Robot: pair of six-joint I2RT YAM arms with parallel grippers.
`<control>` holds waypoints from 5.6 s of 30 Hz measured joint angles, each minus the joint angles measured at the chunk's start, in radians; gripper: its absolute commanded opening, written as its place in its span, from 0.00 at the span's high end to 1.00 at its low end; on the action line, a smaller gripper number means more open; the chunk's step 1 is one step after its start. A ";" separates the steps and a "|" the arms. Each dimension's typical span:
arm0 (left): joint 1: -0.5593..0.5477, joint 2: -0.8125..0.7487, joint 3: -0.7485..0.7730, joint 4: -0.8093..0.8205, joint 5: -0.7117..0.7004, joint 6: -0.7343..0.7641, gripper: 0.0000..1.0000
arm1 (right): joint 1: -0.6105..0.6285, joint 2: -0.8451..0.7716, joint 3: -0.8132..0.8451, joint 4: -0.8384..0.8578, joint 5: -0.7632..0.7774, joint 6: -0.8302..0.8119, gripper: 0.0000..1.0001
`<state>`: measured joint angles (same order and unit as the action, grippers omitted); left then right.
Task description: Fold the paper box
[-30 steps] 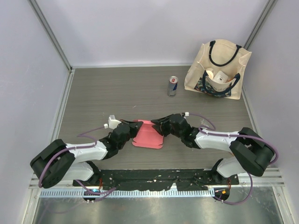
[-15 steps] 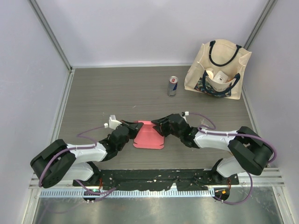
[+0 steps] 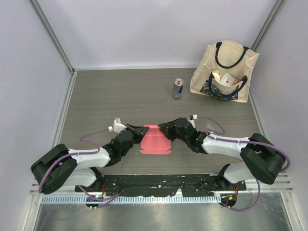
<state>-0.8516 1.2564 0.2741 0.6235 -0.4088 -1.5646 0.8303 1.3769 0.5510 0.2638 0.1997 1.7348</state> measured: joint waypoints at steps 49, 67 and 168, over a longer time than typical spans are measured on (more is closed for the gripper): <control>0.026 -0.320 0.224 -0.761 0.030 0.763 0.41 | -0.100 0.225 -0.284 0.835 -0.082 -0.203 0.98; 0.067 -0.055 0.346 -0.707 0.147 0.840 0.66 | -0.118 0.247 -0.284 0.861 -0.117 -0.187 0.98; 0.105 -0.015 0.381 -0.857 0.280 0.732 0.85 | -0.070 0.330 -0.285 0.968 -0.094 -0.196 0.98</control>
<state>-0.7464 1.2411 0.6548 -0.2337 -0.1287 -0.8322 0.7601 1.7065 0.2661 1.2320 0.1055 1.5387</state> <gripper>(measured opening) 0.194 0.040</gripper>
